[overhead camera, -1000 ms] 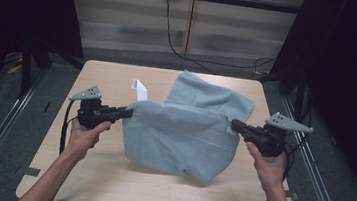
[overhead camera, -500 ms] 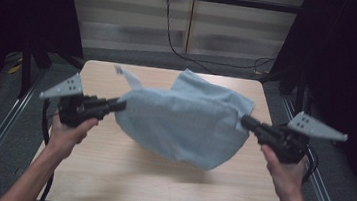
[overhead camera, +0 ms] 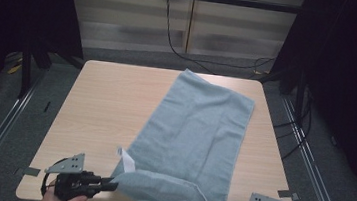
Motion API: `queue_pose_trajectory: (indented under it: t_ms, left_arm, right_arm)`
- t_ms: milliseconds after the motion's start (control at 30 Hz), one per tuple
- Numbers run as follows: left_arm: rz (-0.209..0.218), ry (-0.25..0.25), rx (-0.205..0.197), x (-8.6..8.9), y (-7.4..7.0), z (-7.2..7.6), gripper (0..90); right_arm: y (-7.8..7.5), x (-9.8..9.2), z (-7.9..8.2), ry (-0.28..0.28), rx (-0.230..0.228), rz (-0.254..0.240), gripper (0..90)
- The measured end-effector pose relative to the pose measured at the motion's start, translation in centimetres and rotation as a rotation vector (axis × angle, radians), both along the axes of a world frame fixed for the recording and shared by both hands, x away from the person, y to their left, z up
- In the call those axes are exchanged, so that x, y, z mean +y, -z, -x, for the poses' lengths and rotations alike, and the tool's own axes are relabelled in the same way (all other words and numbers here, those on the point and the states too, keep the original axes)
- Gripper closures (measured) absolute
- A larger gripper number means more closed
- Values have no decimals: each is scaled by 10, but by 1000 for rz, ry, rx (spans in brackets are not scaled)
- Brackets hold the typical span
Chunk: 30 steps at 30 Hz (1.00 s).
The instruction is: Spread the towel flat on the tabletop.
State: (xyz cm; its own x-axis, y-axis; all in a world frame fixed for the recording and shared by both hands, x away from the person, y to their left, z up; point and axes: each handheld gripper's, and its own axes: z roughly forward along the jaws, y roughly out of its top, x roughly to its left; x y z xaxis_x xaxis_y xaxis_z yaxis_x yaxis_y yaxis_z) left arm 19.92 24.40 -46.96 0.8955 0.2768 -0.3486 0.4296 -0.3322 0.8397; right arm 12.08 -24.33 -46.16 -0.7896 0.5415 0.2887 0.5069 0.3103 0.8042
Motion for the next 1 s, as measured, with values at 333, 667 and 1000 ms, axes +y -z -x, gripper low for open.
queue_pose_trajectory:
  t_ms: [333, 667, 1000]
  left_arm:
    - [9, 38, -1, 24, -11, -6, 625]
    - [-113, -104, -5, -26, 2, -103, 628]
    - [-281, -115, -48, -79, 36, -132, 630]
  right_arm:
    - [-5, -4, -7, -42, 46, -16, 629]
    - [3, -13, -76, 154, 22, 18, 587]
    - [36, 1, -145, 232, 18, 260, 510]
